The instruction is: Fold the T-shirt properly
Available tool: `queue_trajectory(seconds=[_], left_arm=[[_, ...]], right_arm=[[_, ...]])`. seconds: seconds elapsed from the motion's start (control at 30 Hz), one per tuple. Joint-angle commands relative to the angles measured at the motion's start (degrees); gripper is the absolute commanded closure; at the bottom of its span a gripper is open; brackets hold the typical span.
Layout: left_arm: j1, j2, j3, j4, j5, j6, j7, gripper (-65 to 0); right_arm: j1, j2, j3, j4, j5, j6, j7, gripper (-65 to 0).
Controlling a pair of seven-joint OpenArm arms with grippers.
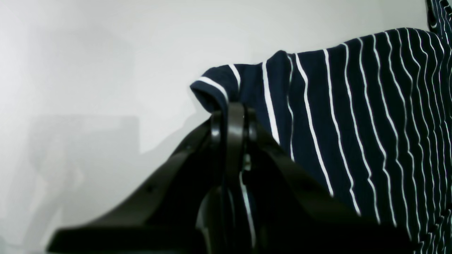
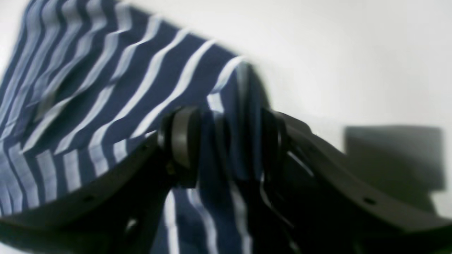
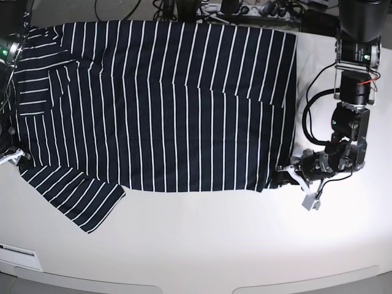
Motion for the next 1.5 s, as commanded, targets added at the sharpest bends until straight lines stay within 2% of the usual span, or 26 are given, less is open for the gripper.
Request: queue_trajectory(seconds=[0.0,0.03,0.13,0.17,0.3,0.47,0.53,0.73,0.83,1.07,1.27,1.47], left_arm=[[-1.1,-0.7,-0.1,0.5,0.5,0.0,1.1,0.0],[-1.1,-0.7,-0.1,0.5,0.5,0.0,1.1,0.0],[-1.1,-0.7,-0.1,0.5,0.5,0.0,1.1,0.0],[-1.1,-0.7,-0.1,0.5,0.5,0.0,1.1,0.0],[-1.2,-0.7,-0.1,0.5,0.5,-3.8,1.0,0.0],[-2.1,-0.7,-0.1,0.5,-1.2,-7.0,-1.5,0.0],[-3.0,-0.7,-0.1,0.5,-1.1,-7.1,-2.9,0.0],[-7.0,-0.7,-0.1,0.5,3.0,-7.1,-5.5,0.0],[-8.6,-0.7,-0.1,0.6,1.8,-9.0,-3.8,0.0],[-8.9,-0.7,-0.1,0.6,-6.3,-13.4,4.9,0.0],[-8.6,-2.1,-0.1,0.6,-14.6,-16.6,11.7,0.0],[-8.4,-6.5,-0.1,2.1,-18.8,-18.0,12.0,0.0]], right_arm=[[1.0,1.2,0.0,0.4,0.4,0.2,-0.5,-27.2],[1.0,1.3,0.0,0.4,1.0,0.1,-0.5,-23.2],[1.1,1.4,0.0,0.4,1.2,0.1,-0.5,-3.2],[1.2,1.4,0.0,0.4,1.2,0.0,-0.5,0.0],[1.3,1.7,0.0,2.6,4.7,-0.3,-1.9,0.0],[0.8,1.9,-0.1,8.9,13.2,1.1,-10.1,0.0],[0.1,2.3,-0.1,12.2,15.1,1.1,-11.1,0.0],[-3.8,5.2,-0.1,22.2,14.6,1.1,-11.1,0.0],[-6.5,7.4,-0.2,25.7,14.4,1.1,-11.1,0.0],[-13.9,12.9,-0.2,31.2,14.4,1.1,-11.4,0.0],[-19.4,13.6,-0.2,35.0,14.4,1.1,-12.0,0.0],[-20.1,14.4,-0.2,37.5,14.4,1.1,-12.0,0.0]])
